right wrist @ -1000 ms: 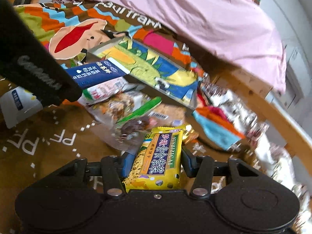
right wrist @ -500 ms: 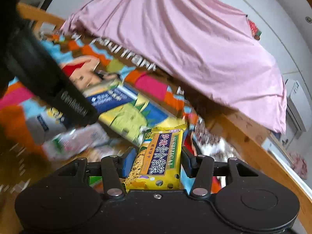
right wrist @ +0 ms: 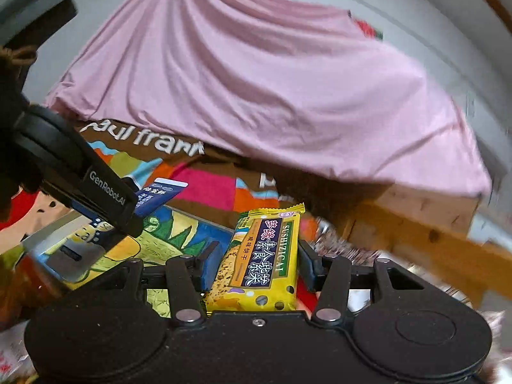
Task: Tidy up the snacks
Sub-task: 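Carry the Se Ca stick into the tin box while the right tool carries the yellow bar there, then open both tools over the tin box and lift them away, then lower the left tool onto the white-and-green snack bag while the right tool approaches the dried meat pack, then close the left tool on the white bag while the right tool grips the dried meat pack, then lift the white bag toward the tin box while the right tool carries the meat pack there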
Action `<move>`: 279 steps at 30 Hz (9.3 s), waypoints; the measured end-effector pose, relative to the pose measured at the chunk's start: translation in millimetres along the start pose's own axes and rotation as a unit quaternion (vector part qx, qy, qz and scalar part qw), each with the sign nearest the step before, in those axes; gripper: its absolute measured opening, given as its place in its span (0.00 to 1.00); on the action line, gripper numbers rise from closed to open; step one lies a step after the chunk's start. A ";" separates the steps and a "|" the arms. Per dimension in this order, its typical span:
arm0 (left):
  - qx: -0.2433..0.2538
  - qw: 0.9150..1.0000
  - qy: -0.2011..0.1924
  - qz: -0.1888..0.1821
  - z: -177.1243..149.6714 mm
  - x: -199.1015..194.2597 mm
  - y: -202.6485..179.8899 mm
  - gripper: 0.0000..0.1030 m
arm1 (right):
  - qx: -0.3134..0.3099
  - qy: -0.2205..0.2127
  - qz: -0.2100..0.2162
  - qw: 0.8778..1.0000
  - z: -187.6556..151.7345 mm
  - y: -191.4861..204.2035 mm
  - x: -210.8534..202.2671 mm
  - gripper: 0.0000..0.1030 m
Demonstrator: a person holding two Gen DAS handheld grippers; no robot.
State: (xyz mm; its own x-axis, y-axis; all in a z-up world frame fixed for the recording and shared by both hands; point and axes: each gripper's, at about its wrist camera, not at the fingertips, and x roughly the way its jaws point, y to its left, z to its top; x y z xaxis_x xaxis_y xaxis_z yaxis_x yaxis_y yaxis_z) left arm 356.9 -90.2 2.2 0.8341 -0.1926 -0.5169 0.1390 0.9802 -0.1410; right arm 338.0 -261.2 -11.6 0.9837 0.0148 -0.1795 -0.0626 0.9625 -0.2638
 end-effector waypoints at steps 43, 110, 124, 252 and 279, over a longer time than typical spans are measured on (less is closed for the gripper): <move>-0.018 0.998 0.003 0.059 15.2 34.2 1.2 0.99 | 0.112 0.015 0.027 0.993 28.9 -51.1 -36.9 0.99; 0.064 0.997 0.038 0.030 -152.0 -184.6 73.4 1.00 | 0.011 0.176 0.033 0.984 -32.5 77.0 -235.5 0.99; -0.018 0.994 0.087 -0.062 -135.9 -139.3 82.3 1.00 | 0.004 0.221 0.064 0.973 -44.7 92.5 -215.3 0.99; -0.212 0.946 0.181 -0.166 -99.4 -70.9 115.4 0.39 | 0.079 0.242 0.078 0.964 -55.1 84.0 -173.4 0.45; -0.227 0.954 0.085 -0.177 -49.4 -105.9 95.1 0.39 | 0.130 0.081 0.052 0.987 1.3 22.2 -155.9 0.45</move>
State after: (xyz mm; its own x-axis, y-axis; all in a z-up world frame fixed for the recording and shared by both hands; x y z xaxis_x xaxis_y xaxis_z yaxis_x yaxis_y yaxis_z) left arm 255.5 21.2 1.9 0.6738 -0.5498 -0.4937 0.1172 0.7392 -0.6632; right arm 183.4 -241.7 11.8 0.9327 0.0937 -0.3482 -0.0956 0.9954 0.0119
